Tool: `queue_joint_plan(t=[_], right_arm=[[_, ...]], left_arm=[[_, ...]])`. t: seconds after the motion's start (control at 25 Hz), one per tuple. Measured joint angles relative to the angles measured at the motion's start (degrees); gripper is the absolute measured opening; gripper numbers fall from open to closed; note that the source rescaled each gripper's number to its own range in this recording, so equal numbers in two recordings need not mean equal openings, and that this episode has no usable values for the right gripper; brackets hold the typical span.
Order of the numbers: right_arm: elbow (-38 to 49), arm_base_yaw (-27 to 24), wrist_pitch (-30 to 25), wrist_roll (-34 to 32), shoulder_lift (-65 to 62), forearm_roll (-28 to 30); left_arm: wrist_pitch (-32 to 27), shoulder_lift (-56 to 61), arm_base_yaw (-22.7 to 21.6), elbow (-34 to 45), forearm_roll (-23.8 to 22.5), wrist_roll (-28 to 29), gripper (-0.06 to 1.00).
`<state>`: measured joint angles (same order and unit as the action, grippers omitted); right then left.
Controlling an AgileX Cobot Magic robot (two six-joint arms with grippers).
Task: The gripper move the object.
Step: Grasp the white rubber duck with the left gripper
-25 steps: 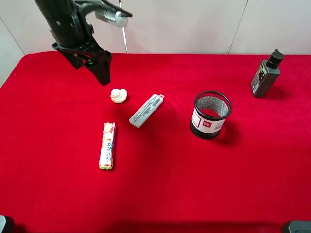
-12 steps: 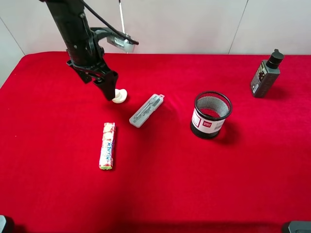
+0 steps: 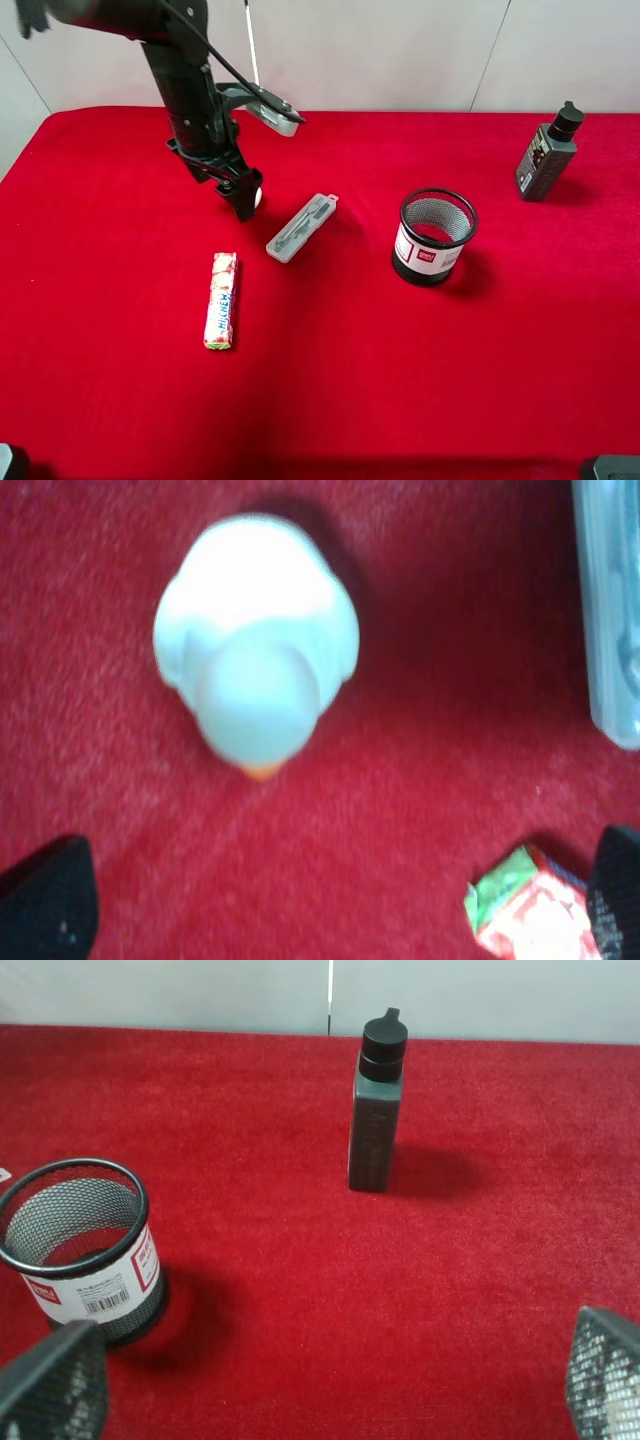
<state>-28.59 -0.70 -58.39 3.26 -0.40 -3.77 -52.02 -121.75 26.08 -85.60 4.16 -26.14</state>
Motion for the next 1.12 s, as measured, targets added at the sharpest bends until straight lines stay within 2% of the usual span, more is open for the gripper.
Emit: queue_joint_plan(t=[0.28,0.56,1.12], right_arm=[[0.00,0.00,0.00,0.00,0.00,0.00],[0.00,0.00,0.00,-0.10,0.00,-0.02],[0.00,0.00,0.00,-0.14,0.00,-0.02]], left_arm=[[0.81,-3.81,1.72,-3.42,-1.58,0.00,0.96],[3.78,-4.59,1.84,-3.47,-3.45,-0.25,0.96],[6.58,-7.73,2.16,-3.65,-3.63,-0.41,0.95]])
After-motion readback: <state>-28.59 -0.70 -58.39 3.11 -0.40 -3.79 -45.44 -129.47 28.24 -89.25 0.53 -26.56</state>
